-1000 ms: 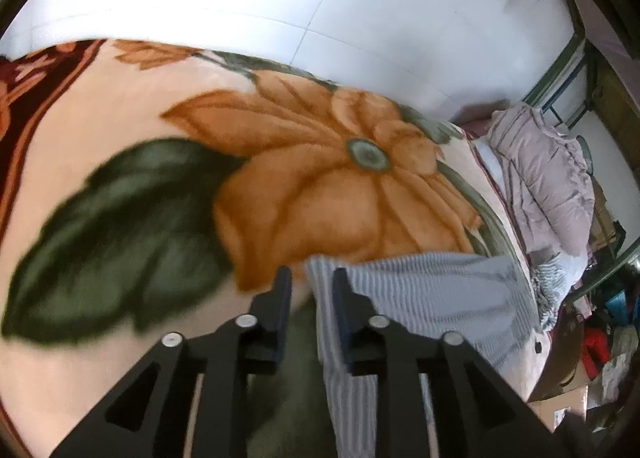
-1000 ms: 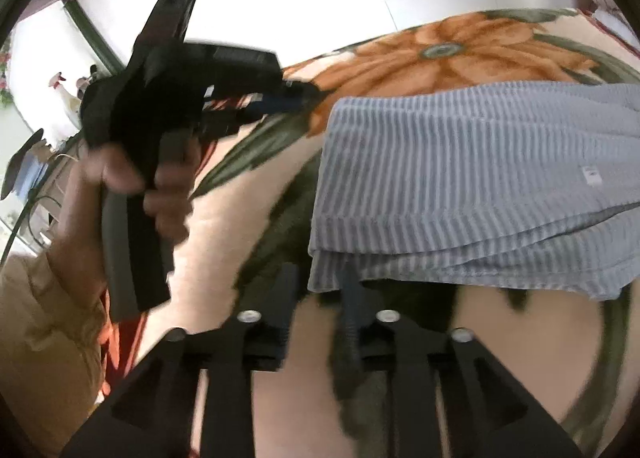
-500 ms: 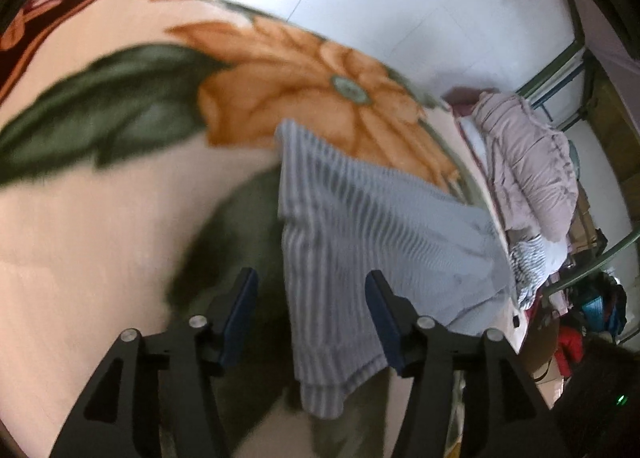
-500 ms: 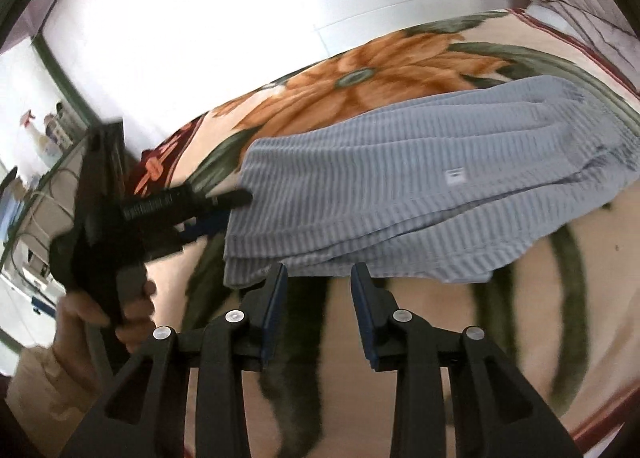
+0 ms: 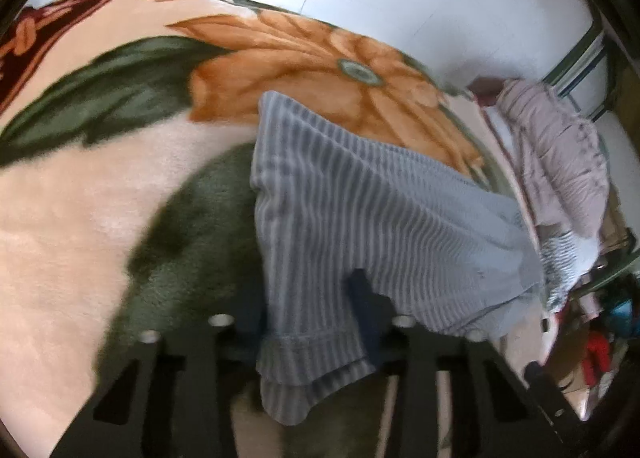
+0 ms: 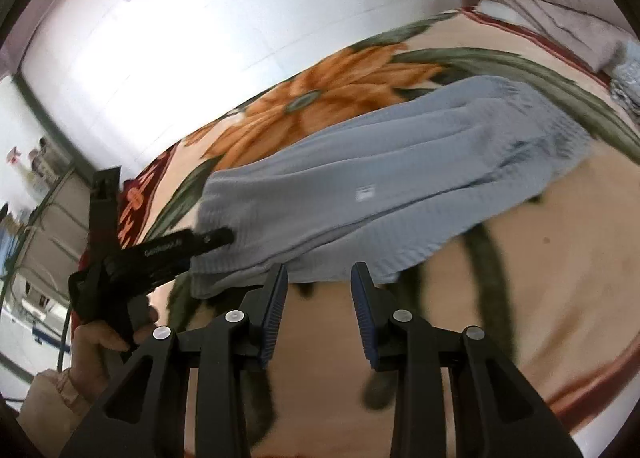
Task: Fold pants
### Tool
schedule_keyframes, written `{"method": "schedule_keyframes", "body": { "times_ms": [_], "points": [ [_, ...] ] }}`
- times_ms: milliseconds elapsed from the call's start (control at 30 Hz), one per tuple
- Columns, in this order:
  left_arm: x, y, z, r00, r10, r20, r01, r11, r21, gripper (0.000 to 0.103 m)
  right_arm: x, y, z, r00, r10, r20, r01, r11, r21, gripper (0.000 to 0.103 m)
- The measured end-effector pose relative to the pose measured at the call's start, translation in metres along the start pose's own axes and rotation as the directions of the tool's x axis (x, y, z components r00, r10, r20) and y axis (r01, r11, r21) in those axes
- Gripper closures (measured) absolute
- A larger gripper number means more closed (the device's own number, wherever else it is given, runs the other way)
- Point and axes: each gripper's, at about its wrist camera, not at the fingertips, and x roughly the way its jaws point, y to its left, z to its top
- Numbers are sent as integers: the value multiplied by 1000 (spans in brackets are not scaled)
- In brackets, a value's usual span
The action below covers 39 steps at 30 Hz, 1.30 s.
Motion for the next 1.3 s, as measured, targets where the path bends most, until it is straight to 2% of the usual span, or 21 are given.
{"method": "schedule_keyframes", "body": {
  "times_ms": [33,100,200,300,433,700,967,1033,1133,1300],
  "points": [
    [-1,-2,0,1000,11,0,-11,1000,-2,74,-2,-5,2,1000,-3,4,2,1000,14,69],
    [-7,-5,0,1000,23,14,-23,1000,-8,87,-7,-14,5,1000,-10,14,9,999,33,68],
    [-18,-10,1,999,32,35,-32,999,-16,92,-14,-28,9,999,-29,28,28,999,32,65],
    [-31,-20,5,997,31,67,-30,999,-13,94,-21,-43,16,999,-41,34,40,999,33,65],
    [-51,-48,10,994,19,105,-24,998,52,94,-34,-62,25,997,-53,58,50,997,54,65],
    [-69,-132,22,990,-51,132,26,983,183,94,-55,-89,31,994,-51,93,44,996,76,65],
    [-36,-229,20,991,-101,91,66,942,329,94,-58,-118,37,992,-75,99,65,993,101,65],
    [-18,-252,14,994,-88,71,55,925,377,94,-59,-126,37,992,-80,96,69,991,114,65],
    [6,-271,3,997,-72,42,47,904,426,94,-57,-137,38,992,-86,91,74,990,121,65],
    [44,-283,-10,997,-70,-32,77,904,421,94,-54,-151,40,992,-101,77,89,985,145,65]
  ]
}}
